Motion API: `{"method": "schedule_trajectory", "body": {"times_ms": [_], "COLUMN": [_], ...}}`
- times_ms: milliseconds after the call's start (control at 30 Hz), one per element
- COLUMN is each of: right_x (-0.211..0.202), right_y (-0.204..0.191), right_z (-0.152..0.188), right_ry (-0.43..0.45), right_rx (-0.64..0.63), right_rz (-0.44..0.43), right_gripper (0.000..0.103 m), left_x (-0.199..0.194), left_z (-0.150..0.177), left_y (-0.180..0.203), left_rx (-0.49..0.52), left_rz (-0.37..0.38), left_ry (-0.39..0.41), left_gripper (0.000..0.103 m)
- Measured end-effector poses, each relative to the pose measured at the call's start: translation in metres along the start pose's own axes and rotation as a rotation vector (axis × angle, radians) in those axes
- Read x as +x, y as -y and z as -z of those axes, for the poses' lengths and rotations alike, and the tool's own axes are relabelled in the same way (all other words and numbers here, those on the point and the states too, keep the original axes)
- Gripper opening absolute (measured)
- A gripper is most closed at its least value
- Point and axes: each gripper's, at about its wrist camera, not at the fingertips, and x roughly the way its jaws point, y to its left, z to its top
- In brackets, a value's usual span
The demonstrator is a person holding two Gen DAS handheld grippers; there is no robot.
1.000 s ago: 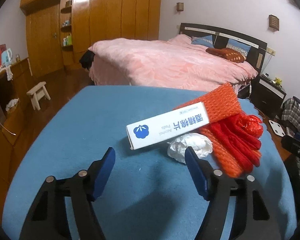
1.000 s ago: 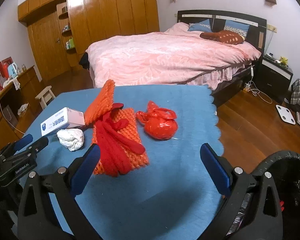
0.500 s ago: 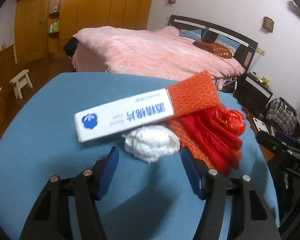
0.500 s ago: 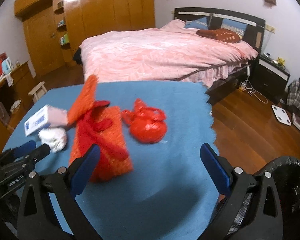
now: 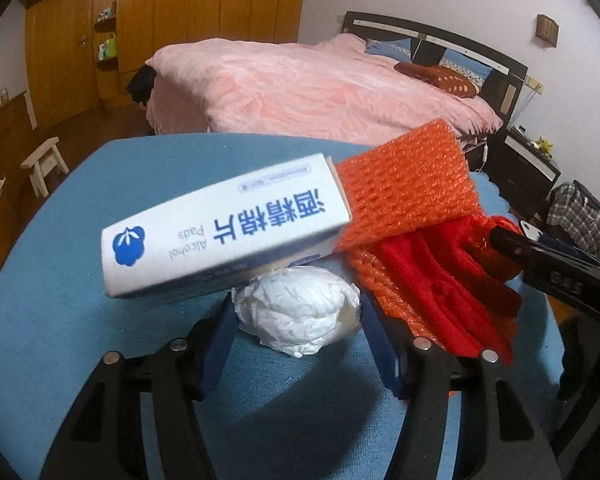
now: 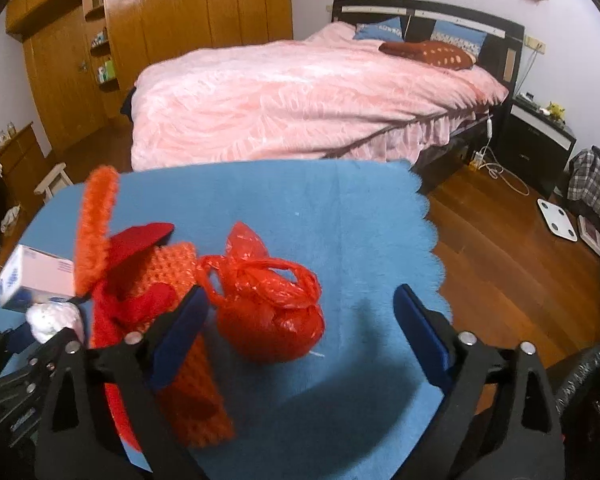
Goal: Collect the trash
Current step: 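Grasp the white tissue ball with the left gripper while the right grasps the red plastic bag, then carry the tissue ball and red bag over the bin and open both grippers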
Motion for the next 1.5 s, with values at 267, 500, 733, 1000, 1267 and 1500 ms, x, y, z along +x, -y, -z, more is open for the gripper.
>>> {"method": "schedule_trajectory", "body": {"times_ms": [267, 500, 733, 1000, 1267, 1500], "right_x": [0.018, 0.018, 0.008, -0.036, -0.076, -0.118], "right_y": [-0.009, -0.012, -0.012, -0.007, -0.002, 0.010], "right_z": [0.006, 0.008, 0.005, 0.006, 0.030, 0.045], "right_ry": [-0.067, -0.067, -0.047, 0.022, 0.047, 0.069], "right_rx": [-0.028, -0.033, -0.017, -0.013, 0.007, 0.023], "right_rz": [-0.066, -0.053, -0.058, -0.097, -0.153, -0.169], "right_gripper": [0.046, 0.037, 0.035, 0.034, 0.034, 0.035], "left_x": [0.006, 0.007, 0.004, -0.031, -0.067, -0.108], "left_z": [0.000, 0.001, 0.002, 0.015, 0.027, 0.021], "left_y": [-0.005, -0.006, -0.006, 0.003, 0.012, 0.031], "left_rx": [-0.012, -0.012, -0.017, 0.001, 0.002, 0.035], "left_rz": [-0.014, -0.023, -0.020, 0.023, 0.053, 0.031], "left_ry": [-0.017, -0.016, -0.003, 0.070, 0.114, 0.135], "left_gripper": [0.055, 0.047, 0.041, 0.035, 0.035, 0.035]}}
